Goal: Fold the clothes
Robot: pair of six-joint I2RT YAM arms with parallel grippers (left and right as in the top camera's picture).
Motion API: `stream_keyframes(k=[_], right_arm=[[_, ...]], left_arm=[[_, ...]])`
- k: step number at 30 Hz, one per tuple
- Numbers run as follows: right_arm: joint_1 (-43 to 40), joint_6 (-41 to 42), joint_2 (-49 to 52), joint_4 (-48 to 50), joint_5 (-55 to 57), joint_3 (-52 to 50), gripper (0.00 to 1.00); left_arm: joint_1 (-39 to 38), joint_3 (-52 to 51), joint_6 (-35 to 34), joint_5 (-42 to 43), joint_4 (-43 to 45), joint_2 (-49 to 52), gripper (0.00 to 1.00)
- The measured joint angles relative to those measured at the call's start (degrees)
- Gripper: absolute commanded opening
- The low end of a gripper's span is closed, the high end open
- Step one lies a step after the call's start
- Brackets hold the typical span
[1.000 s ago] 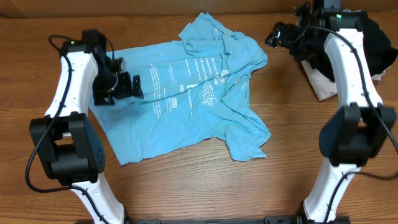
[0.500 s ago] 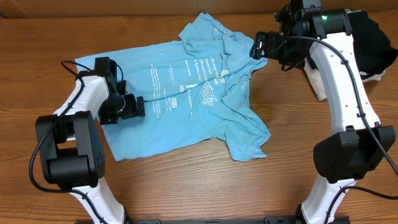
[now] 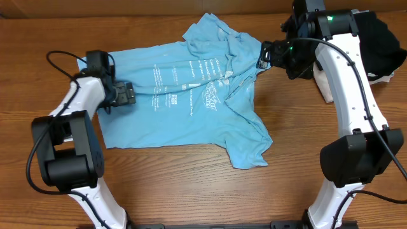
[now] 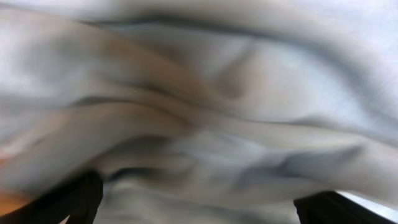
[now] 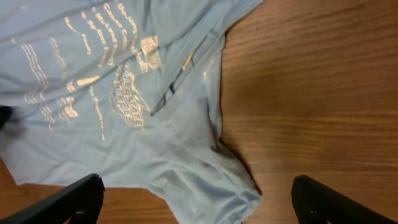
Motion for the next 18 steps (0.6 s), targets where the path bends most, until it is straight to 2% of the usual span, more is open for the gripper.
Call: stream_keyframes(k=[6, 11, 15, 18], right_arm=[[1.05, 0.87, 0.0, -2.27, 0.0, -0.22, 1.0], [2.97, 1.49, -0.7, -4.46, 0.22, -0.33, 1.0], [4.39, 1.99, -3.48, -7.85, 1.53, -0.33, 1.0], [5.25, 2.71, -6.29, -10.6, 2.62, -0.33, 1.0]], left_arm=[[3.08, 18.45, 1.44, 1.31, -23.47, 0.7, 1.0], [3.23, 33.59, 1.05, 5.33, -41.22, 0.63, 0.93], [3.04, 36.44, -0.09, 7.17, -49.75, 0.11, 0.9], [3.04, 35.52, -0.42, 7.82, -51.58, -0.15, 0.9]])
